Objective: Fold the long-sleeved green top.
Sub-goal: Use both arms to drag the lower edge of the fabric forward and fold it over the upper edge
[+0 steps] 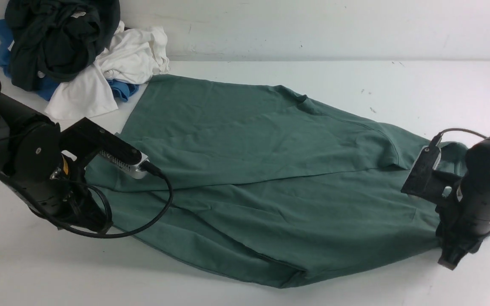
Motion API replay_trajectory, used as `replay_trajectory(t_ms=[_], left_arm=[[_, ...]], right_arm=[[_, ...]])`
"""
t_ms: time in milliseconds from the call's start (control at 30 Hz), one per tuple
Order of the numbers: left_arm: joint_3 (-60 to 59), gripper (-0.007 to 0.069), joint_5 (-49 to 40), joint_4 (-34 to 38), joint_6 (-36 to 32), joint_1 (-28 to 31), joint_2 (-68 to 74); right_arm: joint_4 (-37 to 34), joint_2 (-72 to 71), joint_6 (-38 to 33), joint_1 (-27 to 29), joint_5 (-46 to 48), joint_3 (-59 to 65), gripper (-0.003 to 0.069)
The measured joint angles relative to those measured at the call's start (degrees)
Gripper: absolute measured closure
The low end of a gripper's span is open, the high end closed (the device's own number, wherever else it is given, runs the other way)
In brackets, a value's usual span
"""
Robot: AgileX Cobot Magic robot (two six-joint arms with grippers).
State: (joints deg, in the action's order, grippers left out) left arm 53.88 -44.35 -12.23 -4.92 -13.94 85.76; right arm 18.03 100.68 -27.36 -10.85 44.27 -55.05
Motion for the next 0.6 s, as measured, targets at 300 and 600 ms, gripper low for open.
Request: replay_trajectory(t_ms=[300, 600], left_arm=[[4.27, 0.0623, -3.69, 7.47, -2.41, 0.00, -12.46], [22.76, 0.0623, 2.92, 5.84, 3.15, 0.00, 1.89]], right_arm=[[15.05, -13.89, 21.35, 1.79, 3.94, -0.06, 0.0659], [11.21, -11.36, 19.94, 6.44, -9.63, -7.91, 0.0659]])
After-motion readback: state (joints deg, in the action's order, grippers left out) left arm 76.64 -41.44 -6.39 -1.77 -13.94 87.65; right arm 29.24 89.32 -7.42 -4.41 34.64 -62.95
